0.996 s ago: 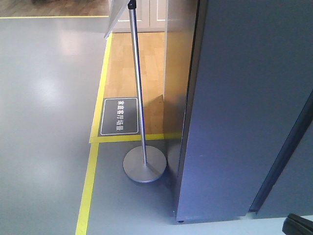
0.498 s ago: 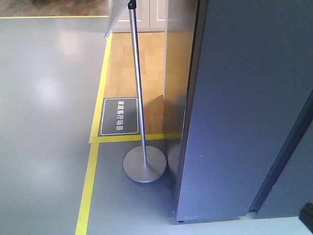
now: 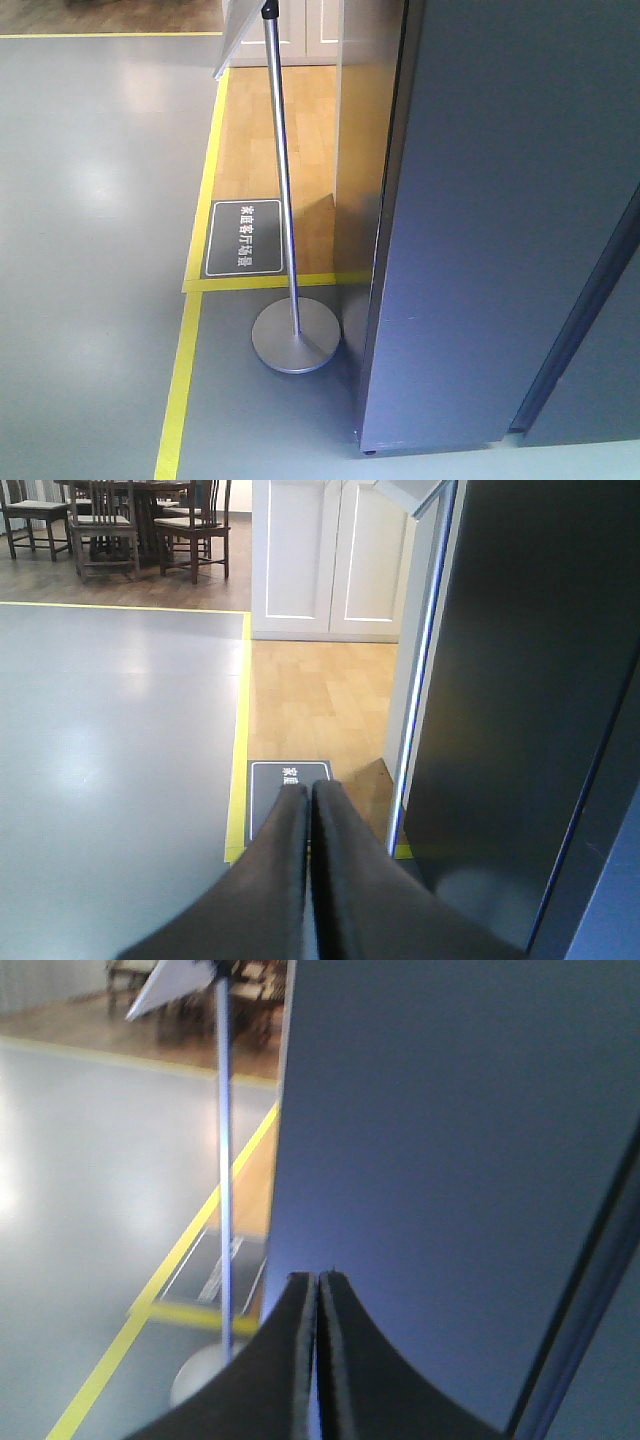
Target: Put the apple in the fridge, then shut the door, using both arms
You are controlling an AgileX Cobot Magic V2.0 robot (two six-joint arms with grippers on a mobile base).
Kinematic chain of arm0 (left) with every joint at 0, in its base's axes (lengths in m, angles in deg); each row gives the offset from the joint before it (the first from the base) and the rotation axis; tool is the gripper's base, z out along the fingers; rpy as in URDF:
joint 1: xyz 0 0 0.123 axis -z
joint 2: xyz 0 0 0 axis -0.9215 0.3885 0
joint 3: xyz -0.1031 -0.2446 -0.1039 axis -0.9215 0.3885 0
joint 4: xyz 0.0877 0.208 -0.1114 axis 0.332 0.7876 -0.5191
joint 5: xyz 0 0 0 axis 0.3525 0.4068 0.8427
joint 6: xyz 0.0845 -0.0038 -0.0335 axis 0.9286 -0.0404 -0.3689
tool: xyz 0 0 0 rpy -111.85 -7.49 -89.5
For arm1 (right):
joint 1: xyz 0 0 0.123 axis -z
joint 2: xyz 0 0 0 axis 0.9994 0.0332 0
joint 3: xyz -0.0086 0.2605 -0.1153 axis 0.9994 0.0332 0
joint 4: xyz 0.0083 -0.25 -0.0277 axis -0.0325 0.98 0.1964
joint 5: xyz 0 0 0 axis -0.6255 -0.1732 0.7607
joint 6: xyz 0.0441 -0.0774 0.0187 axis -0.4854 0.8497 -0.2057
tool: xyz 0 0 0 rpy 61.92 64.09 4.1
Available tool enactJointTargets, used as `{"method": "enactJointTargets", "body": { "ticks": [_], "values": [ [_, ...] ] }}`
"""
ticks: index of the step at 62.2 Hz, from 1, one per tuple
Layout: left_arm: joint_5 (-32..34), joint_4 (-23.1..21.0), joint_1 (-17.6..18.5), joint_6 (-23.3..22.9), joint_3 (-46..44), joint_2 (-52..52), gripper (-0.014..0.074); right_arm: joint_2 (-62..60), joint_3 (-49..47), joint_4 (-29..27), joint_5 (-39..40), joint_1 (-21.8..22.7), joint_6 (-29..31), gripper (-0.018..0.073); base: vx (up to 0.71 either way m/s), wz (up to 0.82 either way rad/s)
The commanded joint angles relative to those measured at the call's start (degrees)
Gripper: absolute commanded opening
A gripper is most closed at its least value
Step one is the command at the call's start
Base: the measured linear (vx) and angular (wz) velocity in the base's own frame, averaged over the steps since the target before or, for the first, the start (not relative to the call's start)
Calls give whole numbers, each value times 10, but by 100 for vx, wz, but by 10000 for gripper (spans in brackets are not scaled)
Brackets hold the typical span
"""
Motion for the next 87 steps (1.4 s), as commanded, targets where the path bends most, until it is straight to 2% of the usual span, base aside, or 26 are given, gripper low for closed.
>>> {"method": "enactJointTargets", "body": {
  "ticks": [1,7,12,18,25,30,41,54,67,87],
  "values": [
    [38,1,-2,-3,12,-10,-7,-11,41,9,131,-1,-9,-5,0,0],
    [38,1,-2,-3,12,-10,-7,-37,105,13,187,-1,-43,-5,0,0],
    [38,1,-2,-3,12,-10,-7,-44,143,41,214,-1,-91,-3,0,0],
    [38,1,-2,-3,12,-10,-7,-44,166,119,218,-9,-175,-3,0,0],
    [38,1,-2,-3,12,-10,-7,-44,190,237,243,-34,-259,-3,0,0],
    [38,1,-2,-3,12,-10,-7,-44,218,274,293,-41,-302,-3,0,0],
    [38,1,-2,-3,12,-9,-7,-44,225,274,323,-40,-299,-3,0,0],
    [38,1,-2,-3,12,-9,-7,-44,225,233,345,-38,-287,-3,0,0],
    [38,1,-2,-3,12,-9,-7,-43,225,231,377,2,-284,-3,0,0],
    [38,1,-2,-3,12,-9,-7,-43,225,231,376,6,-286,-3,0,0]
  ]
}}
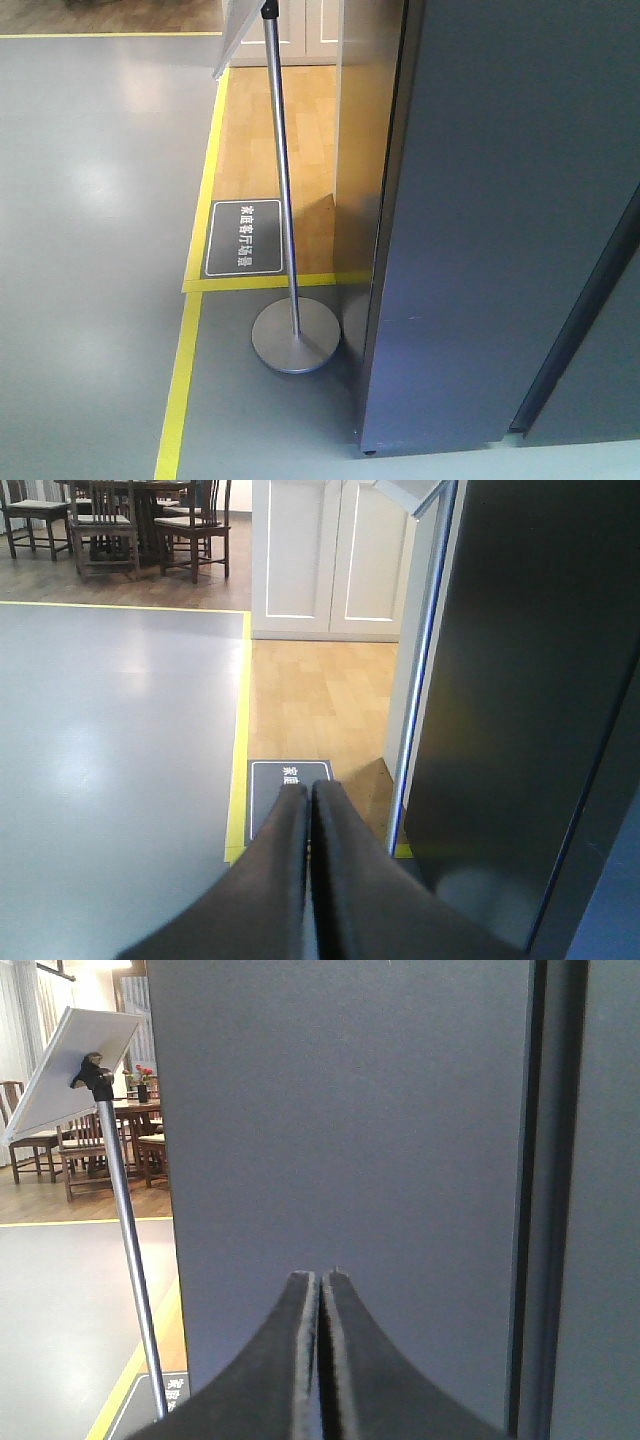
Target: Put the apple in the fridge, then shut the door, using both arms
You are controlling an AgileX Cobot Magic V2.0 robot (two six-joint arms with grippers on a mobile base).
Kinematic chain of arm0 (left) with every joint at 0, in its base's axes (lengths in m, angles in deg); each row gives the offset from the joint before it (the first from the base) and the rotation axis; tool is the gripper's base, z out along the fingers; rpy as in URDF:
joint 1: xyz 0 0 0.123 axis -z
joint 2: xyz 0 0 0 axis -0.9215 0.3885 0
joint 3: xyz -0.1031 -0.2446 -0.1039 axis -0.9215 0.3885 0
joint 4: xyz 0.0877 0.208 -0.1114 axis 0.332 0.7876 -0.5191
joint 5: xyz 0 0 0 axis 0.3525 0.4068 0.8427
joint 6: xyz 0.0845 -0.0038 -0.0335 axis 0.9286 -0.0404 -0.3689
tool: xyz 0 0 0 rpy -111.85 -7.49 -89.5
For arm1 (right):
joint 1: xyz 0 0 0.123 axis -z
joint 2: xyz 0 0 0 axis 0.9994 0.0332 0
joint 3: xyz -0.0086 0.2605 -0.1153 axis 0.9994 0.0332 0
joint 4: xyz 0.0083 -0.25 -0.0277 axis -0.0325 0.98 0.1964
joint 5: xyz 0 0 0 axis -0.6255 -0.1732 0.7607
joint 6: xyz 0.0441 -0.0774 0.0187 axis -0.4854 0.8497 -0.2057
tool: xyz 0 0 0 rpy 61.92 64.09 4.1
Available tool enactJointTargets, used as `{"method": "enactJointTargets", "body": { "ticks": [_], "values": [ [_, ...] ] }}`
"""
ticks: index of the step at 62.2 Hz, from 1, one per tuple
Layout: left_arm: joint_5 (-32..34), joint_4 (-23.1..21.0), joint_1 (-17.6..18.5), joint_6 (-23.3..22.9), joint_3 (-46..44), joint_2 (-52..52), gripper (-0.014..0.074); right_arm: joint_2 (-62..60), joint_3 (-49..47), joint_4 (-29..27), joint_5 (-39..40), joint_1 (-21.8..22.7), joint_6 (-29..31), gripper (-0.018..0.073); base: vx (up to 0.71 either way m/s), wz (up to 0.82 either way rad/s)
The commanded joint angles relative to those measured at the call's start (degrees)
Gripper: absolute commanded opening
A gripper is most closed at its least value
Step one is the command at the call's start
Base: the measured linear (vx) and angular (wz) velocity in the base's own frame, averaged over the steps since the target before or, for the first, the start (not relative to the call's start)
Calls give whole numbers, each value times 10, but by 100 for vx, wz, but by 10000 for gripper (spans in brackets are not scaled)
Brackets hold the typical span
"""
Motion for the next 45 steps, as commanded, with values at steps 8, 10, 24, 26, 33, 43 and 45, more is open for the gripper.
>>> {"method": "enactJointTargets", "body": {
  "ticks": [8,10,24,26,33,43,45],
  "values": [
    [39,1,-2,-3,12,-9,-7,-9,9,1,44,4,5,-3,0,0],
    [39,1,-2,-3,12,-9,-7,-9,9,1,44,4,5,-3,0,0],
    [39,1,-2,-3,12,-9,-7,-9,9,1,44,4,5,-3,0,0],
    [39,1,-2,-3,12,-9,-7,-9,9,1,44,4,5,-3,0,0],
    [39,1,-2,-3,12,-9,-7,-9,9,1,44,4,5,-3,0,0],
    [39,1,-2,-3,12,-9,-7,-9,9,1,44,4,5,-3,0,0],
    [39,1,-2,-3,12,-9,-7,-9,9,1,44,4,5,-3,0,0]
  ]
}}
